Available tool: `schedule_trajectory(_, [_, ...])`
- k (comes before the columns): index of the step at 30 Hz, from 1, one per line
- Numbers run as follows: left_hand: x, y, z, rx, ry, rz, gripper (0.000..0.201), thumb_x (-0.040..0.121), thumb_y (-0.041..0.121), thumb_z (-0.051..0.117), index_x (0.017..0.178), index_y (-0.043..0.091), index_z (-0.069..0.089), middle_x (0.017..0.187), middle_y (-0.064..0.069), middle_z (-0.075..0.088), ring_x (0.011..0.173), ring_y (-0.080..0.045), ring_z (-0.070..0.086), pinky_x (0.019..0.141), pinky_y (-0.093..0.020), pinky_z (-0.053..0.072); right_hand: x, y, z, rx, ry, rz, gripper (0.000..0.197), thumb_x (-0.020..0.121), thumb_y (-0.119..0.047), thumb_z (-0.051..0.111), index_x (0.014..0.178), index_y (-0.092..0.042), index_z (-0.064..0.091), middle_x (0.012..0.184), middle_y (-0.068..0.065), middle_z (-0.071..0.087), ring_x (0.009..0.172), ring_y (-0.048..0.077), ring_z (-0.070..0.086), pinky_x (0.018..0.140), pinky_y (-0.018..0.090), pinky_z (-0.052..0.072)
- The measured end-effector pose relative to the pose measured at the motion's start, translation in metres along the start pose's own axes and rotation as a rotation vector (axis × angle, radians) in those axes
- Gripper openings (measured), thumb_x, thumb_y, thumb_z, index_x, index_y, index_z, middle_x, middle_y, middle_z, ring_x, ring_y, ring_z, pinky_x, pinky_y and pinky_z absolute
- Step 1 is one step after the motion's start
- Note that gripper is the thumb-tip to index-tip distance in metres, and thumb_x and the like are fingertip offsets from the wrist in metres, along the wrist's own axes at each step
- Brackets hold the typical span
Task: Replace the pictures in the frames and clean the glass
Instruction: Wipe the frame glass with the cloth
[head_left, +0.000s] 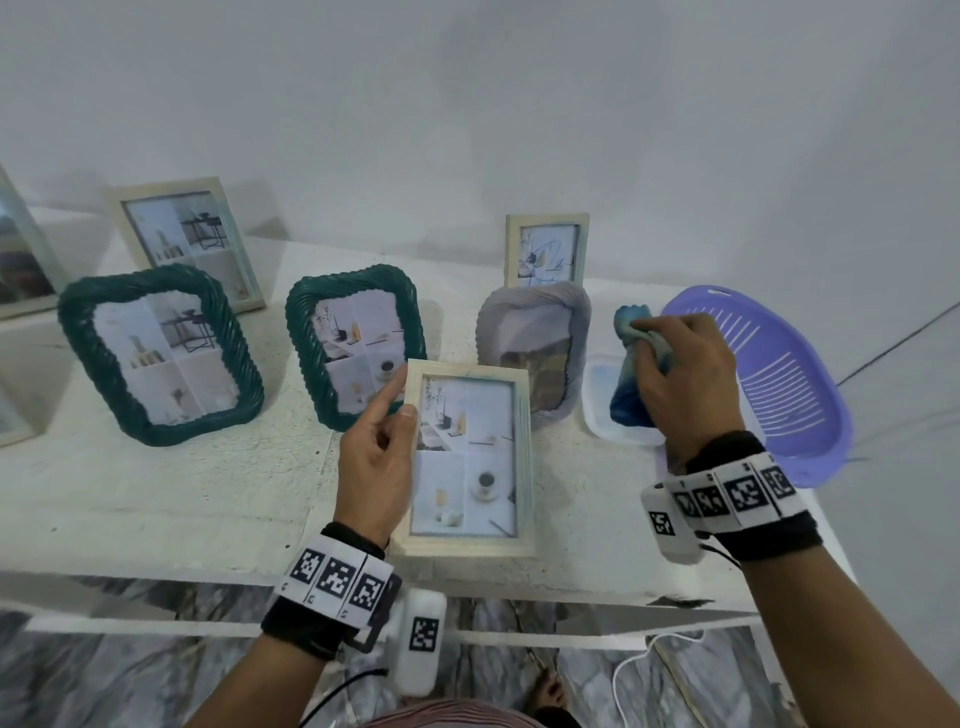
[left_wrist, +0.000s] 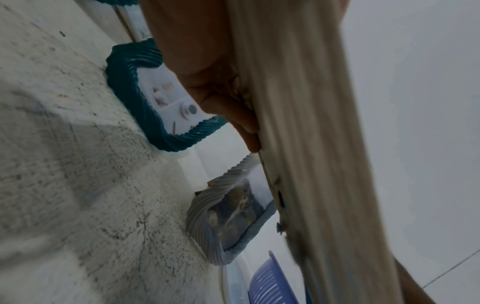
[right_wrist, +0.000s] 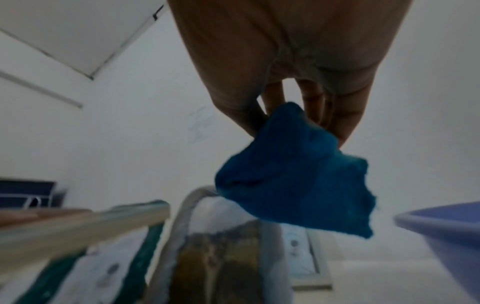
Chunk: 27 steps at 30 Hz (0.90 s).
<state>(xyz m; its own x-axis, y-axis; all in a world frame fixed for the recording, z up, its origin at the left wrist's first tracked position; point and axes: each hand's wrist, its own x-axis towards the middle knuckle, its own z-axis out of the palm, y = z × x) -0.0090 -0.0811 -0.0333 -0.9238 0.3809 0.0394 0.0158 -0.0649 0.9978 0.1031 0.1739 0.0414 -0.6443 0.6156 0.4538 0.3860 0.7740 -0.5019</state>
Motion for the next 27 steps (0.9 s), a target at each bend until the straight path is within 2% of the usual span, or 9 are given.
schedule_trajectory(3, [0.002, -0.003, -0.002, 0.009, -0.006, -0.006, 0.042, 0.103, 0.011, 0.046, 0.141, 0.029, 0.052, 0.093, -0.004, 0.057, 0.082, -0.020, 0.048, 0.077, -0.034, 0.044, 0.009, 0.023, 0.014, -0.120, -0.042, 0.027, 0.024, 0.090, -0.005, 0.057, 0.112, -0.002, 0.066, 0.116, 0.023, 0.052, 0.093, 0.038, 0.056, 0.078, 0.031, 0.042])
schedule_trajectory(5, [0.002, -0.006, -0.003, 0.017, -0.015, -0.007, 0.042, 0.103, 0.014, 0.046, 0.141, 0.031, 0.052, 0.092, -0.004, 0.054, 0.080, -0.022, 0.046, 0.076, -0.035, 0.042, 0.013, 0.032, 0.027, -0.212, -0.127, -0.008, 0.023, 0.087, 0.003, 0.055, 0.107, 0.004, 0.065, 0.115, 0.030, 0.050, 0.090, 0.045, 0.056, 0.078, 0.044, 0.048])
schedule_trajectory(7, [0.002, -0.009, -0.003, 0.023, -0.013, -0.003, 0.042, 0.103, 0.015, 0.047, 0.140, 0.033, 0.052, 0.094, -0.002, 0.052, 0.082, -0.021, 0.045, 0.076, -0.036, 0.041, 0.016, 0.036, 0.039, -0.299, -0.234, -0.040, 0.026, 0.080, 0.010, 0.056, 0.104, 0.007, 0.063, 0.112, 0.033, 0.049, 0.089, 0.049, 0.055, 0.077, 0.049, 0.048])
schedule_trajectory(10, [0.002, -0.010, -0.003, 0.032, -0.009, -0.001, 0.042, 0.103, 0.015, 0.047, 0.139, 0.035, 0.053, 0.096, -0.001, 0.051, 0.086, -0.020, 0.045, 0.078, -0.037, 0.041, 0.018, 0.036, 0.054, -0.441, -0.393, -0.020, 0.039, 0.074, 0.008, 0.062, 0.113, 0.006, 0.059, 0.118, 0.030, 0.047, 0.097, 0.045, 0.051, 0.084, 0.047, 0.042])
schedule_trajectory(13, [0.002, -0.009, -0.002, 0.039, 0.007, 0.009, 0.042, 0.103, 0.014, 0.048, 0.138, 0.037, 0.054, 0.095, -0.001, 0.052, 0.084, -0.020, 0.045, 0.077, -0.036, 0.040, 0.017, 0.043, 0.067, -0.619, -0.507, 0.001, 0.040, 0.080, -0.004, 0.061, 0.118, -0.001, 0.052, 0.123, 0.021, 0.043, 0.106, 0.038, 0.048, 0.090, 0.040, 0.041])
schedule_trajectory(16, [0.001, -0.008, -0.001, 0.034, 0.023, 0.017, 0.042, 0.102, 0.013, 0.048, 0.136, 0.038, 0.055, 0.093, -0.002, 0.052, 0.082, -0.020, 0.044, 0.076, -0.035, 0.040, 0.013, 0.051, 0.079, -0.532, -0.558, 0.102, 0.039, 0.084, 0.002, 0.054, 0.123, -0.001, 0.048, 0.125, 0.020, 0.039, 0.108, 0.041, 0.047, 0.090, 0.043, 0.043])
schedule_trajectory(19, [-0.001, -0.005, 0.001, 0.023, 0.023, 0.012, 0.042, 0.102, 0.011, 0.047, 0.139, 0.032, 0.053, 0.094, -0.003, 0.054, 0.085, -0.020, 0.046, 0.076, -0.034, 0.041, 0.009, 0.053, 0.083, -0.464, -0.533, 0.150, 0.038, 0.090, 0.000, 0.044, 0.128, 0.001, 0.045, 0.128, 0.022, 0.041, 0.111, 0.041, 0.047, 0.093, 0.043, 0.040])
schedule_trajectory(23, [-0.002, 0.000, 0.003, 0.011, 0.019, 0.007, 0.042, 0.102, 0.010, 0.047, 0.141, 0.027, 0.052, 0.092, -0.006, 0.057, 0.083, -0.021, 0.047, 0.076, -0.036, 0.043, -0.002, 0.045, 0.069, -0.304, -0.472, 0.117, 0.044, 0.093, -0.004, 0.044, 0.137, -0.002, 0.040, 0.136, 0.024, 0.039, 0.119, 0.042, 0.043, 0.100, 0.043, 0.034])
schedule_trajectory(27, [-0.001, 0.004, 0.003, 0.016, 0.017, 0.020, 0.039, 0.102, 0.010, 0.046, 0.138, 0.025, 0.053, 0.086, -0.011, 0.053, 0.073, -0.020, 0.044, 0.065, -0.021, 0.042, -0.033, 0.024, 0.045, -0.056, -0.271, 0.065, 0.035, 0.096, -0.010, 0.047, 0.129, -0.004, 0.054, 0.126, 0.018, 0.053, 0.108, 0.036, 0.053, 0.092, 0.036, 0.041])
